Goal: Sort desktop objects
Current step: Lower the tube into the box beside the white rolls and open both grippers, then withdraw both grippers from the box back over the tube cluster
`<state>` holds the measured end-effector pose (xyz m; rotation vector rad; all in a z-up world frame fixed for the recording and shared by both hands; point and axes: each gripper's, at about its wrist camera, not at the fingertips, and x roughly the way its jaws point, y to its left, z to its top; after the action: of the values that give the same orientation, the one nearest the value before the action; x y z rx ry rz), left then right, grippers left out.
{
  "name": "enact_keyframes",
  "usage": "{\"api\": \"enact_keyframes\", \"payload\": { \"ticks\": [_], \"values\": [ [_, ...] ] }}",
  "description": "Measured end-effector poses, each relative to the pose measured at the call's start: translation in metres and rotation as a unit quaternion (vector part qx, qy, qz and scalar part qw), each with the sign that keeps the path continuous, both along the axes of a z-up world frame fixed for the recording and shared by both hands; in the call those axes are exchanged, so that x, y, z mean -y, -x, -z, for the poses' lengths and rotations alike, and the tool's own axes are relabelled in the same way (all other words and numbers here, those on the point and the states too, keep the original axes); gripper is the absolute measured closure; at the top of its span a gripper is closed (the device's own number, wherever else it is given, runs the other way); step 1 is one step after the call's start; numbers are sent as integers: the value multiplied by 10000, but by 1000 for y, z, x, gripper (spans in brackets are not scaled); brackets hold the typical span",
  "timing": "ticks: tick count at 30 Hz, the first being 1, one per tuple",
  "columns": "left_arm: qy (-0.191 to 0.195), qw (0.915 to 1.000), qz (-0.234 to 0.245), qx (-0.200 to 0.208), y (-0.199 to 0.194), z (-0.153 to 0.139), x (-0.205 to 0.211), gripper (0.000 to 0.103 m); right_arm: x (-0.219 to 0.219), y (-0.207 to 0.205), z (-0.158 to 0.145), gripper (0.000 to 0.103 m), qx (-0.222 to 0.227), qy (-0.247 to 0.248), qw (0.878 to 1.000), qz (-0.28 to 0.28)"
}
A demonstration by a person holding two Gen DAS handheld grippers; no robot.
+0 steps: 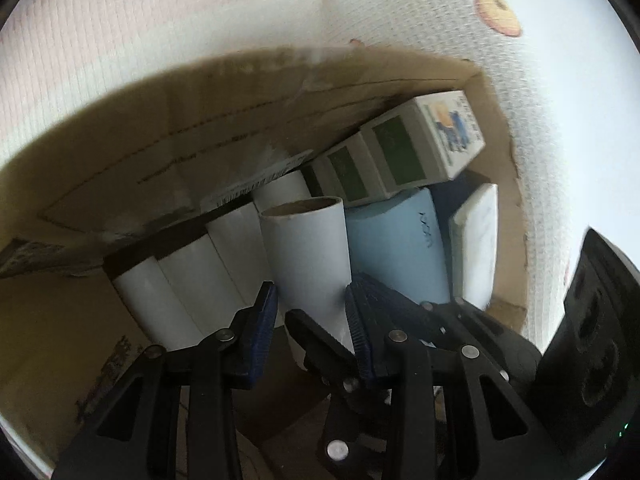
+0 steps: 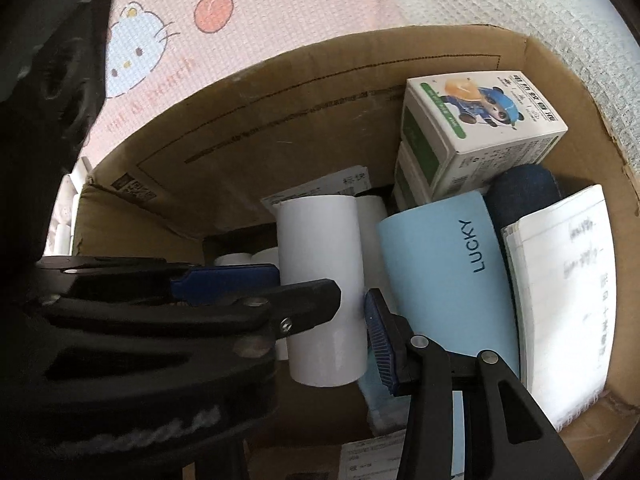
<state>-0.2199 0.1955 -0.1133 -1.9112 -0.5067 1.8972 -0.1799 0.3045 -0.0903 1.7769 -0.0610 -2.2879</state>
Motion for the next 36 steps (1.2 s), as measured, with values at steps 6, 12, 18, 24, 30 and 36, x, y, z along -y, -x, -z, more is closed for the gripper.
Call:
{"api": "enact_keyframes", "payload": {
  "ticks": [6,12,18,24,30,36],
  "values": [
    [24,9990,-269,350,1,16,2,75,1,3,5,65,187,195,9996,89],
    [85,9978,-414,507,3,21,6,80,12,2,-1,65,110,10,9999,50],
    [221,9985,-293,398,-3,21,4,80,21,3,-2,65,206,71,9998,43],
    [435,9989,-147,58,-7,-2,11,80,30,3,-18,65,111,8,9999,81],
    [686,9927,179,-981,-20,-35,19,80,43,2,-45,65,-142,-73,9996,238],
    [-197,9857,217,-1661,-34,-46,42,80,80,-3,-71,65,-427,-250,9987,90]
  ]
}}
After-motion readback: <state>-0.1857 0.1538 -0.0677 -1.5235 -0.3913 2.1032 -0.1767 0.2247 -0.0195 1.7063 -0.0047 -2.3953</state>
